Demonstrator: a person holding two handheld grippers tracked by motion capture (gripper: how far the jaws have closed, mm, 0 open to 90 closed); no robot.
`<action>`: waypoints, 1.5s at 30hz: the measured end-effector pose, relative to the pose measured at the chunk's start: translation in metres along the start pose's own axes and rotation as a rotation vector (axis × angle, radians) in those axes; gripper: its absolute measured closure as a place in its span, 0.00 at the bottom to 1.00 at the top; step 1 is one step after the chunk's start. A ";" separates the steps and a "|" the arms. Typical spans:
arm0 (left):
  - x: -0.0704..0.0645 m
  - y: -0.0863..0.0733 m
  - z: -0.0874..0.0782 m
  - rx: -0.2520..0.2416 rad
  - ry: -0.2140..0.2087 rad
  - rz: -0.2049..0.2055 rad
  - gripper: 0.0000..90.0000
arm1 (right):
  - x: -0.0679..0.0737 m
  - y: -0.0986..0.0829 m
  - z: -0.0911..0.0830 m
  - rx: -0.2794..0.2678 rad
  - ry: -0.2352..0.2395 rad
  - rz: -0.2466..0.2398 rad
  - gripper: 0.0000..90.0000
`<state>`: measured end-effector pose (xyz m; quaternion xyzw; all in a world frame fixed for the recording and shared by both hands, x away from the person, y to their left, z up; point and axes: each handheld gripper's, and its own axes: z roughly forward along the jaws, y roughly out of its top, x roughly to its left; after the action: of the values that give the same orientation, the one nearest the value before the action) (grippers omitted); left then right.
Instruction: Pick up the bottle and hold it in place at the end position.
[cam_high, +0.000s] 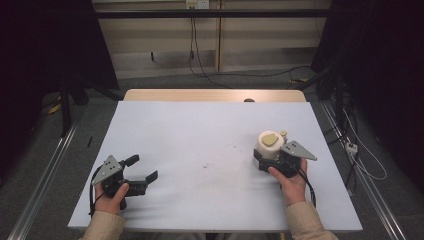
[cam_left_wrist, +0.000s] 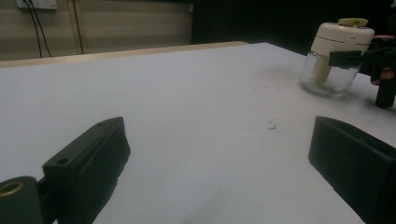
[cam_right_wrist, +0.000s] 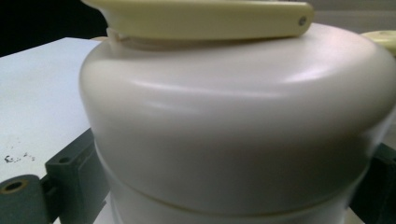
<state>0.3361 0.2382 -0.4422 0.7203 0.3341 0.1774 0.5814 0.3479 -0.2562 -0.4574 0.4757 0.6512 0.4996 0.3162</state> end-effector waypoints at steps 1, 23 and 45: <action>0.000 0.000 0.000 -0.005 0.000 -0.001 0.05 | 0.000 0.000 0.000 -0.002 -0.002 0.004 0.05; 0.000 0.001 -0.001 -0.009 0.000 -0.001 0.05 | 0.012 0.009 0.006 -0.036 0.002 -0.010 0.06; 0.000 0.001 -0.002 -0.022 0.005 -0.004 0.05 | 0.033 0.025 0.020 -0.069 0.046 -0.035 0.08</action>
<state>0.3352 0.2391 -0.4406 0.7128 0.3349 0.1817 0.5888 0.3621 -0.2175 -0.4376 0.4414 0.6490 0.5270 0.3260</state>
